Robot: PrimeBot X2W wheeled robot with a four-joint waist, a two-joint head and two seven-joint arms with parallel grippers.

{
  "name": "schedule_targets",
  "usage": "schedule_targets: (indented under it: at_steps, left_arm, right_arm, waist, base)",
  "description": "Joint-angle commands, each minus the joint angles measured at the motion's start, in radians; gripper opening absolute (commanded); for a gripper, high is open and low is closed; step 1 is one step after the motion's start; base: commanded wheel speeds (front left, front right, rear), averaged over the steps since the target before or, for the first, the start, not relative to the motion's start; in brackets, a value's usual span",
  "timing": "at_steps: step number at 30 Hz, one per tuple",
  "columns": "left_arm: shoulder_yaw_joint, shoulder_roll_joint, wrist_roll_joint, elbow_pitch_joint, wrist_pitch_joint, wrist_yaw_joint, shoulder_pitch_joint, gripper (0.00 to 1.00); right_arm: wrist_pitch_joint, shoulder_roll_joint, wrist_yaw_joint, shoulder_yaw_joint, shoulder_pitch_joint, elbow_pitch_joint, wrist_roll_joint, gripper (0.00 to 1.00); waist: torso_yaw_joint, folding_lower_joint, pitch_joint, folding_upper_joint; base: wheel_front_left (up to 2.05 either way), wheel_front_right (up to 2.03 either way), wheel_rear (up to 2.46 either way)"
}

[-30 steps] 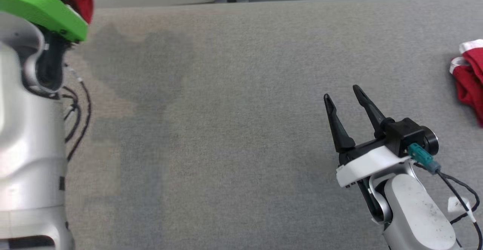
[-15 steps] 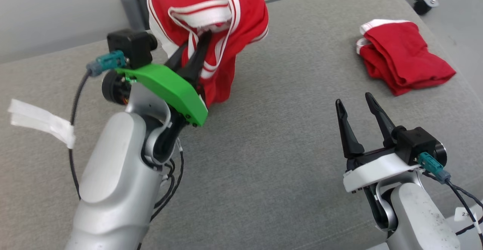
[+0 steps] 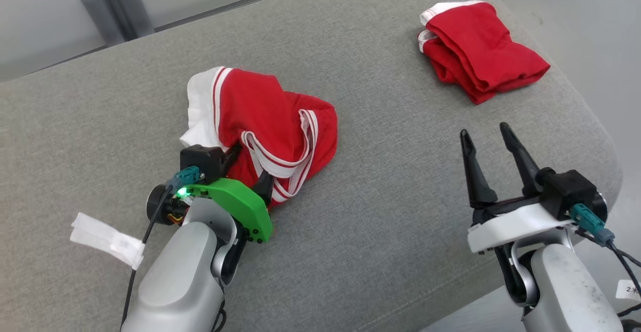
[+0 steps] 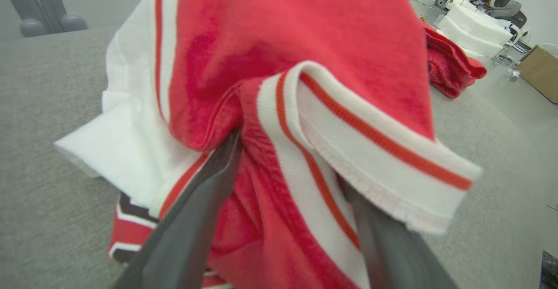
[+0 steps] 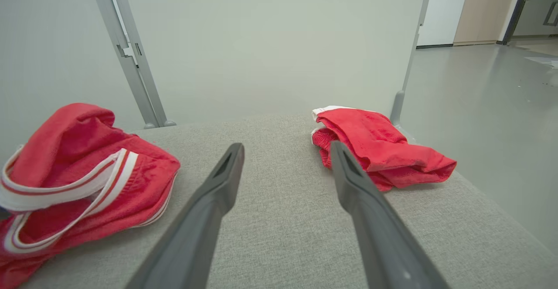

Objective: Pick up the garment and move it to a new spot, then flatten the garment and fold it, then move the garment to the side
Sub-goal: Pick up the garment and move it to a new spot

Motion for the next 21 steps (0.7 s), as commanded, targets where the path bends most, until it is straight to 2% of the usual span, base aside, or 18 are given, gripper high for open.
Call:
schedule_targets:
  at_steps: [1, 10, 13, 21]
  left_arm:
    - [-0.003, -0.003, -0.004, 0.006, -0.036, -0.003, 0.01, 1.0]
    - [0.019, -0.001, -0.054, -0.035, -0.164, -0.015, 0.078, 1.0]
    - [0.06, 0.013, -0.053, -0.086, -0.177, -0.004, 0.116, 1.0]
    - [0.197, 0.019, -0.042, -0.239, -0.179, -0.015, 0.252, 1.0]
  right_arm:
    - [-0.002, -0.011, -0.002, -0.018, 0.012, -0.008, -0.006, 1.0]
    - [-0.002, -0.056, -0.002, -0.101, 0.065, -0.037, -0.021, 1.0]
    - [-0.002, -0.056, -0.002, -0.122, 0.086, -0.043, -0.023, 1.0]
    - [-0.002, -0.045, -0.002, -0.144, 0.124, -0.044, -0.024, 1.0]
  waist:
    - [0.056, 0.0, -0.013, -0.0001]
    - [0.208, 0.0, -0.081, -0.0001]
    - [0.254, 0.0, -0.102, -0.0001]
    - [0.333, 0.0, -0.141, -0.0001]
  base:
    - [0.0, 0.0, 0.0]
    - [0.0, 0.0, 0.0]
    - [0.0, 0.0, 0.0]
    - [0.0, 0.0, 0.0]
